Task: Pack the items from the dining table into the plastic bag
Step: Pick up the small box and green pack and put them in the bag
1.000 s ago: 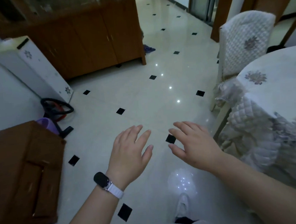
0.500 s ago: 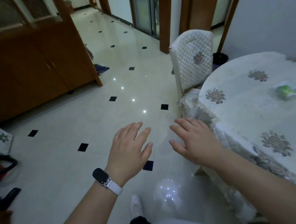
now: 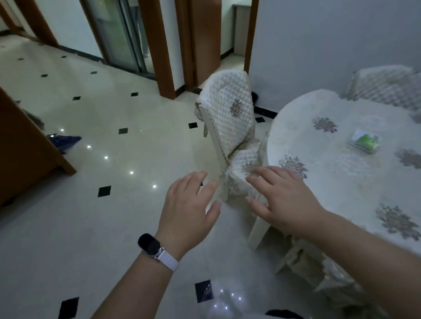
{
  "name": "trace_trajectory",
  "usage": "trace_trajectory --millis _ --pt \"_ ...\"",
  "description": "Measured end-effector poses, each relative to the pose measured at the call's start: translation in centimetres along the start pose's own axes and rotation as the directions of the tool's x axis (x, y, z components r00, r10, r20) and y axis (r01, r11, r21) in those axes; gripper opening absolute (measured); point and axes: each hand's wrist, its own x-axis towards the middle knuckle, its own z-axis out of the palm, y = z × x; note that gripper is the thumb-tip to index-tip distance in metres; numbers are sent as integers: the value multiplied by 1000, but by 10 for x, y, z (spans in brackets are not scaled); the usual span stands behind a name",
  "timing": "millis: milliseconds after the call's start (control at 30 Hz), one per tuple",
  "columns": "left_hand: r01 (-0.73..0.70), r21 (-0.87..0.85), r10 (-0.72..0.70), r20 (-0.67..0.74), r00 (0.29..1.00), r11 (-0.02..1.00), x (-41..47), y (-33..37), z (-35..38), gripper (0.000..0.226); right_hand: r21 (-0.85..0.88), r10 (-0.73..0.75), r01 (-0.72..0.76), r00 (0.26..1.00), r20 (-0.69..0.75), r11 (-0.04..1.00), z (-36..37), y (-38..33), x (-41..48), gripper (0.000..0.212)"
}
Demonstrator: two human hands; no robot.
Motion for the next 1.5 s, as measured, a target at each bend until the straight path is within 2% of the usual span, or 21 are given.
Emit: trace_trajectory --millis 367,600,833,1133,1500 --pt "-190 -156 208 112 972 969 139 -22 87 41 -35 329 -329 944 -3 944 34 87 47 52" --pt "-356 -183 386 168 907 916 246 9 149 38 51 504 -503 863 -6 863 61 181 79 50" --pt "-476 -212 514 184 838 853 340 67 204 42 28 582 -581 812 -50 813 63 282 88 53" --pt "-636 -343 717 216 663 691 397 144 261 42 79 794 -792 596 -117 606 66 333 36 50" --pt "-700 -443 828 320 461 560 457 208 354 47 104 943 -938 330 -30 332 98 380 11 52"
